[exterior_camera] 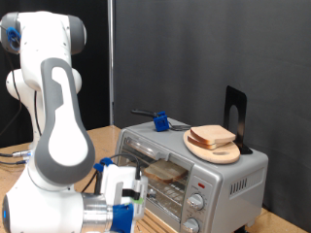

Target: Make a piece of toast with the oven

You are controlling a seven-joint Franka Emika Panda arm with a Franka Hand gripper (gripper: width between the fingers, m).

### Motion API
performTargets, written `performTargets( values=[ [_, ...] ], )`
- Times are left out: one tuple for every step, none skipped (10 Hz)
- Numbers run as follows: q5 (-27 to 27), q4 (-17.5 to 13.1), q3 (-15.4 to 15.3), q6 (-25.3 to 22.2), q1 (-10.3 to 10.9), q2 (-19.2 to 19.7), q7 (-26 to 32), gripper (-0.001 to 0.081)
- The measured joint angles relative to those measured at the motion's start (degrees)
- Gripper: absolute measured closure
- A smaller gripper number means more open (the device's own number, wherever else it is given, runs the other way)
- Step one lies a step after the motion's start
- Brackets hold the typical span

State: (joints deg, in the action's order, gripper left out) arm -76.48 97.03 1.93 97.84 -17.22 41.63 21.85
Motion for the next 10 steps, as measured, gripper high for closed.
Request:
performTargets(
  values=[
    [0.0,-1.6,0.0,0.0,0.0,1.3,-0.3,-0.0002],
    [0.0,-2.9,-0.1,0.0,0.0,2.4,-0.6,-0.0002],
    [0.0,-4.1,-0.1,0.0,0.0,3.2,-1.0,-0.0002],
    [0.0,-5.1,-0.1,0.0,0.0,4.0,-1.6,-0.0002],
    [0.0,-6.0,-0.1,0.0,0.0,4.6,-1.9,-0.0002],
    [0.0,-6.9,-0.1,0.0,0.0,5.3,-2.2,-0.0002],
    [0.0,-7.8,-0.1,-0.1,0.0,6.0,-2.4,-0.0002],
    [0.2,-8.7,-0.1,-0.6,0.0,6.9,-2.9,-0.0002],
    [0.2,-9.7,-0.2,-1.2,0.0,7.7,-3.5,-0.0002],
    [0.2,-10.5,-0.4,-1.8,0.0,8.5,-3.7,-0.0002]
  ],
)
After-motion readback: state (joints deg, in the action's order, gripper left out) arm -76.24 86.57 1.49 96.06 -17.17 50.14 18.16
